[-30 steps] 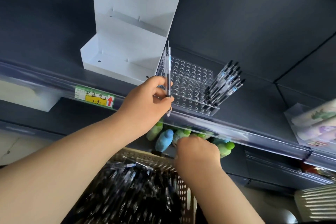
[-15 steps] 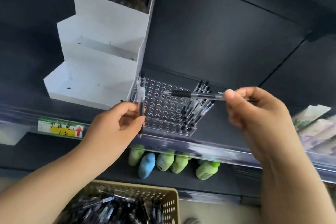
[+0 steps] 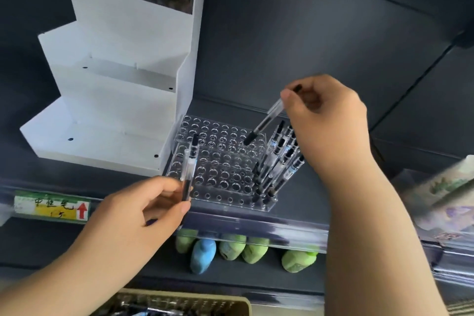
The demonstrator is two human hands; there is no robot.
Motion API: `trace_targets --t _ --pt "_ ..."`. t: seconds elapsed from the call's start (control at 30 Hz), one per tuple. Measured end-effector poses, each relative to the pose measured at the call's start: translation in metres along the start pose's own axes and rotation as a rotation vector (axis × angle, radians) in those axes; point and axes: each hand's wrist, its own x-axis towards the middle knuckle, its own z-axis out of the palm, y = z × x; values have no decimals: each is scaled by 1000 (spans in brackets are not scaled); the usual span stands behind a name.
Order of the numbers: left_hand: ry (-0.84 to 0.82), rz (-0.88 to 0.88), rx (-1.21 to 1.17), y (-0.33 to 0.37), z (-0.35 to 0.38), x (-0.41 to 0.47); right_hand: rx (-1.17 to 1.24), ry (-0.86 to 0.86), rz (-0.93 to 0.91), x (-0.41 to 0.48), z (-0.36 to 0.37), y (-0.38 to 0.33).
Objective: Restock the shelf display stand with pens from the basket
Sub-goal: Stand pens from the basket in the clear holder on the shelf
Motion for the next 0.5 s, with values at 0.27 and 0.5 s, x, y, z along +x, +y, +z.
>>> trace_targets --t 0.27,0.5 --pt "18 -11 22 0 2 1 -229 -117 -16 7 12 8" --pt "10 -54 -8 -3 2 4 -313 -161 -4 9 24 24"
